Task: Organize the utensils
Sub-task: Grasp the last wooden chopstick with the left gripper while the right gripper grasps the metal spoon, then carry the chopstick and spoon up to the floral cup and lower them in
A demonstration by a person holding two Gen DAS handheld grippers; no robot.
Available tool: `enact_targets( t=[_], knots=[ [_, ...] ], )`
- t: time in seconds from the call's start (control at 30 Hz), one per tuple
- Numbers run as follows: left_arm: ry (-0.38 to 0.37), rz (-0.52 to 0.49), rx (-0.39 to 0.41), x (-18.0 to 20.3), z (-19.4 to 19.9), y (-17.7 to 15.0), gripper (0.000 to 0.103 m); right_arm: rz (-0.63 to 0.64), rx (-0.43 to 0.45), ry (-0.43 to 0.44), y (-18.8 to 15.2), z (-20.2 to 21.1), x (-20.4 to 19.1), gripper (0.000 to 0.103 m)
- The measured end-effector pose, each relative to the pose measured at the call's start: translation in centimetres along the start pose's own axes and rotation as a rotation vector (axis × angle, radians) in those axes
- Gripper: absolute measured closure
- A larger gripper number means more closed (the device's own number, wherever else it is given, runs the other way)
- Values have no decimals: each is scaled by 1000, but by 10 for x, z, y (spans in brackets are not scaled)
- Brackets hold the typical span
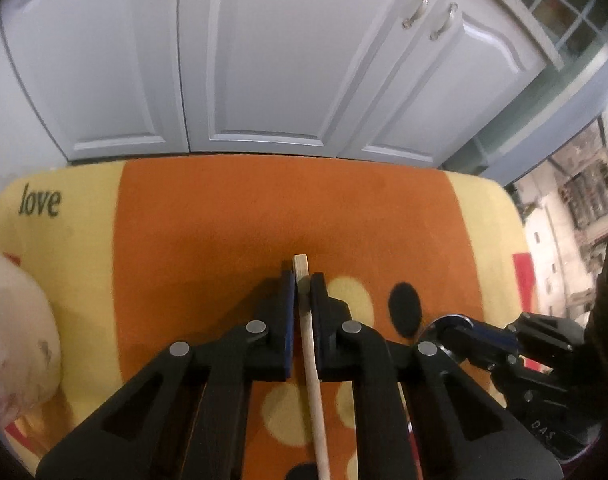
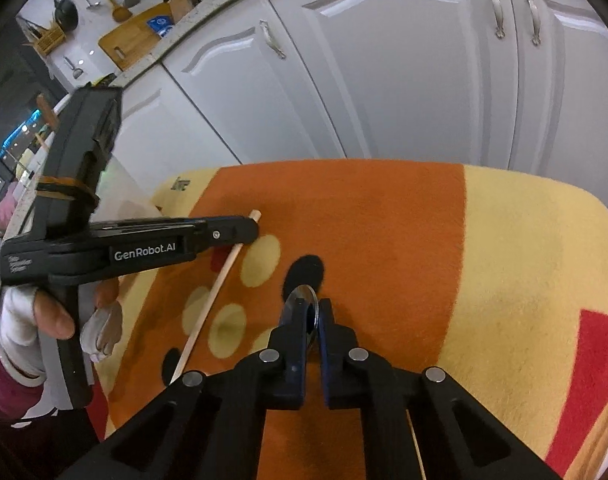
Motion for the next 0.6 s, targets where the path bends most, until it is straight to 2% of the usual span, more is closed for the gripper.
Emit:
enact_targets(
  t=[0.33,0.6],
  knots=[
    [-72,5,98,-4,63,-35,98,26,67,8,-8,36,-22,100],
    [-68,-24,216,-3,127,-68,98,95,146,-42,-8,74,-56,100]
  ],
)
Point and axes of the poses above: each gripper's, at about its wrist camera, not at the fingertips, and z roughly against the way its jaws point, x to its right, y to its top, the point moved 2 cm from there along -z, roughly the way its jaws point, and after that the axes turned 12 degrees about -x, right-handed, at the moved point
